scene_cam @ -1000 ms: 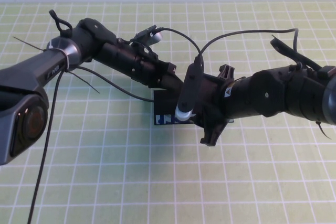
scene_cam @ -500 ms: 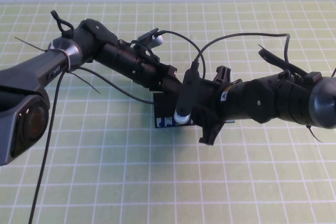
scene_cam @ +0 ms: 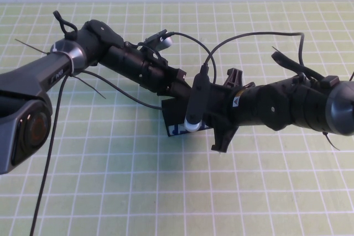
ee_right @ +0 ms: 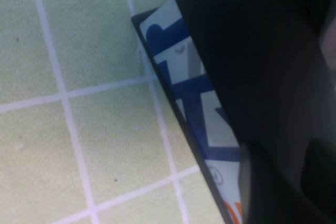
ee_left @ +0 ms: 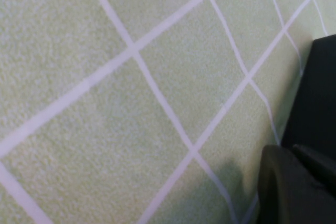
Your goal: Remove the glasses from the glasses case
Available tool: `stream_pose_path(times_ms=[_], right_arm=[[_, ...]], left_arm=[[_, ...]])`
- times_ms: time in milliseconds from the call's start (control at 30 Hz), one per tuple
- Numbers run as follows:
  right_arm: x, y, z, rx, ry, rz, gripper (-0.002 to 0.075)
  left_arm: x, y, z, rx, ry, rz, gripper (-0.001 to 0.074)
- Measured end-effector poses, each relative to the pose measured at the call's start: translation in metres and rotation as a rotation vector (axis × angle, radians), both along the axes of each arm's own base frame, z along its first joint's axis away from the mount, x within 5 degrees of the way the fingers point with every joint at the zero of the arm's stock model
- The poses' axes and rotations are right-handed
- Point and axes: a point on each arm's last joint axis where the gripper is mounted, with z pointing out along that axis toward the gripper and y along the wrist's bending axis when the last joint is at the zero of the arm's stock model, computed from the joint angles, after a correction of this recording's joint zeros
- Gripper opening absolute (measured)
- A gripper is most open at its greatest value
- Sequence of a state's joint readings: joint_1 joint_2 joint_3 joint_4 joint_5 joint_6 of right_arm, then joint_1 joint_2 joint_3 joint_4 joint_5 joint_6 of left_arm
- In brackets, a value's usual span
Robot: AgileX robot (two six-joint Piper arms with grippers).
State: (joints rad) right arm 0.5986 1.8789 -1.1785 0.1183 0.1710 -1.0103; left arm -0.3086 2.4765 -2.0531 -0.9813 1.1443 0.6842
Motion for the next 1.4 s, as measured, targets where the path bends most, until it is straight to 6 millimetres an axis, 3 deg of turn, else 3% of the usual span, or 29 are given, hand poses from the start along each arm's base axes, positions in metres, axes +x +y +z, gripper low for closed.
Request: stream_pose_path(times_ms=[200,433,833,1033,1400], right_arm=[[-0.001,-0.001,0.0,-0.015,0.007,0.009,0.018],[-0.003,-0.003,0.004,-0.069,-0.011,0.053,0.0294],[0.008,-0.02,-0.005,-0.158,-0.03,0.067,0.0308],[0.011,-0.019,-0.01,-0.164,-0.049,0.074,0.0286],[0.015,-0.017,-0.01,-0.149,-0.088,0.076,0.0149]], left_arm=[[0.0,0.0,0.0,0.0,-0.002,-0.004,-0.0004],[0.001,0.0,0.0,-0.005,-0.013,0.009,-0.0004],[0.002,-0.001,0.002,-0.025,-0.012,0.022,-0.0004],[0.002,-0.003,0.002,-0.025,-0.017,0.015,-0.0004],[0.0,-0.01,0.0,0.008,-0.057,0.004,-0.0004]])
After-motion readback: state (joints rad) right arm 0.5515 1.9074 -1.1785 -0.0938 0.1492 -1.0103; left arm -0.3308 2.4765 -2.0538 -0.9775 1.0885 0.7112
